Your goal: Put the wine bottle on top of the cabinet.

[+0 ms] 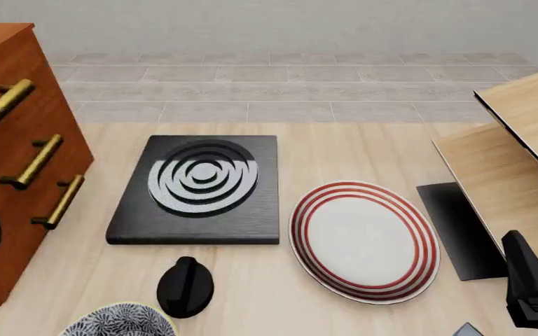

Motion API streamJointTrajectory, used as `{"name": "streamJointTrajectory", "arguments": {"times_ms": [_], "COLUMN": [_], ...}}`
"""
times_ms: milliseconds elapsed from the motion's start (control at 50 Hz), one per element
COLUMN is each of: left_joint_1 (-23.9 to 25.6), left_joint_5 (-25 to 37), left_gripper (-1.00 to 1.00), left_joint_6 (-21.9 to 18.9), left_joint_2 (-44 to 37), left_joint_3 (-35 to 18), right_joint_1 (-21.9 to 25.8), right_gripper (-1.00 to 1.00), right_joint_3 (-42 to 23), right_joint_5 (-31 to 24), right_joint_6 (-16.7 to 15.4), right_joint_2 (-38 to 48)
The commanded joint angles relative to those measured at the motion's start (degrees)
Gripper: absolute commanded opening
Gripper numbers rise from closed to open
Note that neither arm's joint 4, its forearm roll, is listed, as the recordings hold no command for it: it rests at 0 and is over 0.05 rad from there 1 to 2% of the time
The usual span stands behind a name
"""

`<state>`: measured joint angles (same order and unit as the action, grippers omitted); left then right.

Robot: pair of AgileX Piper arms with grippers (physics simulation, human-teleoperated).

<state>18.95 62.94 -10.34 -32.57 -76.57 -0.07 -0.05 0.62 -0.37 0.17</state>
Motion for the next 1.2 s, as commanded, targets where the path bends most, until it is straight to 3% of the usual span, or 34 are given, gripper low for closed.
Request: {"name": "streamJointTrajectory", "arguments": {"times_ms": [20,100,340,440,560,760,1020,1100,1200], "left_joint_1": [-1.7,-2.0,-4.3,-7.1,-8.1,-11.4,-15.7,-16.9,-18.2], "left_joint_5": [3.0,2.9,3.8,4.8,5.0,6.1,4.7,5.6,4.9], "left_gripper": [-1.00,-1.00,-1.00,-1.00,-1.00,-1.00,-1.00,-1.00,-1.00], "left_joint_6": [-0.7,-0.1,-0.6,-1.2,-1.7,-2.7,-2.4,-3.7,-5.6], "left_joint_2": [-2.9,-2.8,-6.3,-10.0,-10.8,-15.5,-18.3,-20.3,-21.0], "left_joint_3": [-6.6,-6.0,-11.4,-18.1,-18.7,-26.0,-29.0,-32.5,-32.1], "right_joint_1": [0.0,0.0,0.0,0.0,0.0,0.0,0.0,0.0,0.0], "right_gripper": [1.00,1.00,1.00,1.00,1.00,1.00,1.00,1.00,1.00], "right_joint_3": [0.0,0.0,0.0,0.0,0.0,0.0,0.0,0.0,0.0], "right_joint_5": [0.0,0.0,0.0,0.0,0.0,0.0,0.0,0.0,0.0], "right_joint_6": [0.0,0.0,0.0,0.0,0.0,0.0,0.0,0.0,0.0], "right_joint_2": [0.0,0.0,0.0,0.0,0.0,0.0,0.0,0.0,0.0]}}
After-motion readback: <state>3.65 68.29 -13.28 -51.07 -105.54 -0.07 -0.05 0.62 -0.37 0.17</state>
